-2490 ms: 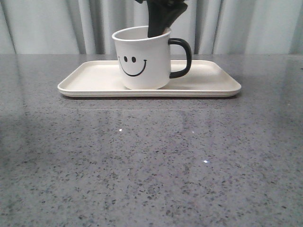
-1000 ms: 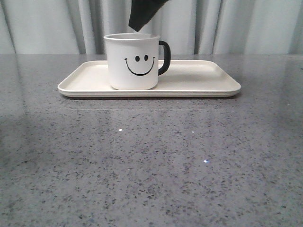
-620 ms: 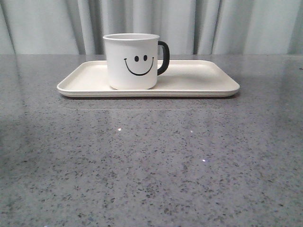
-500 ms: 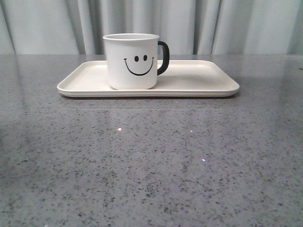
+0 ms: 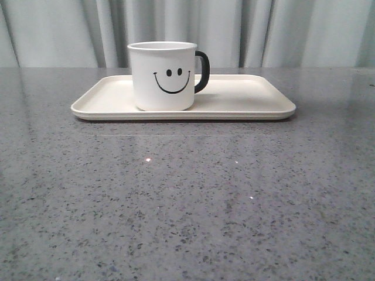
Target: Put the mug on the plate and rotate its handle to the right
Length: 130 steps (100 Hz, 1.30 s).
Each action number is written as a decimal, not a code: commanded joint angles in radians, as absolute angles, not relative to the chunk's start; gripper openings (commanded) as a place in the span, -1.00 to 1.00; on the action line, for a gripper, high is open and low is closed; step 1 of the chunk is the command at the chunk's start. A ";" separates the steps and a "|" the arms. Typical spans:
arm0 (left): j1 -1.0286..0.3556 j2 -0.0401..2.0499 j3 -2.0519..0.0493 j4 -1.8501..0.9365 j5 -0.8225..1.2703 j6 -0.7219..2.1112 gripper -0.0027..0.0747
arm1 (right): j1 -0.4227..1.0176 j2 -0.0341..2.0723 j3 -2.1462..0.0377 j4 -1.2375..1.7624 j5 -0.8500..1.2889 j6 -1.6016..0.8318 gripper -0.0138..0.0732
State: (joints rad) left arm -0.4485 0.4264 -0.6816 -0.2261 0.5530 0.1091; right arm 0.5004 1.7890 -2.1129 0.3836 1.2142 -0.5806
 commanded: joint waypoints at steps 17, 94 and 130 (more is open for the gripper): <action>-0.451 0.391 -0.646 -0.234 0.427 0.107 -0.98 | 0.498 1.577 -1.985 0.420 1.108 -0.581 -0.82; -0.451 0.383 -0.536 -0.240 0.335 0.110 -0.98 | 0.498 0.745 -0.901 0.433 0.395 -0.553 -0.82; -0.451 0.367 -0.529 -0.240 0.326 0.161 -0.98 | 0.498 0.435 -0.633 0.437 0.307 -0.553 -0.82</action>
